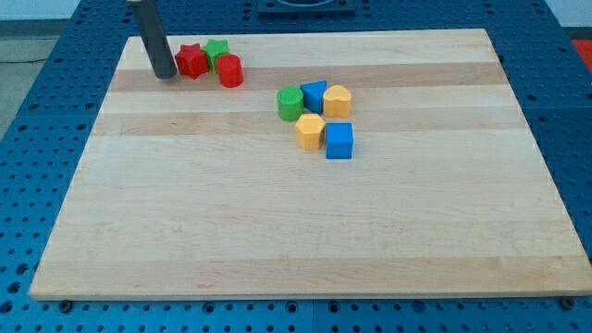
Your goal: Slightly move the red star to the top left of the board
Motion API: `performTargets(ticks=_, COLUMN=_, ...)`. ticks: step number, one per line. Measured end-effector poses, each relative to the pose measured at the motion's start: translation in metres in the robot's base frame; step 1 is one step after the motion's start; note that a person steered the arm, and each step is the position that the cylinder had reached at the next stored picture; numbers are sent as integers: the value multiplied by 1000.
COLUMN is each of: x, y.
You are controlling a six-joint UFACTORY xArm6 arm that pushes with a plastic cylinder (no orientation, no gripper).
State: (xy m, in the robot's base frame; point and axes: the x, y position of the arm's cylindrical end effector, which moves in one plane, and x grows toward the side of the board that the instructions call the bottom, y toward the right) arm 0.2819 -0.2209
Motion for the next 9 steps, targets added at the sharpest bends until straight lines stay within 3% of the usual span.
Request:
performTargets(ticks=3, x=13, y=78)
performTargets(ticks=9, x=2, y=-40)
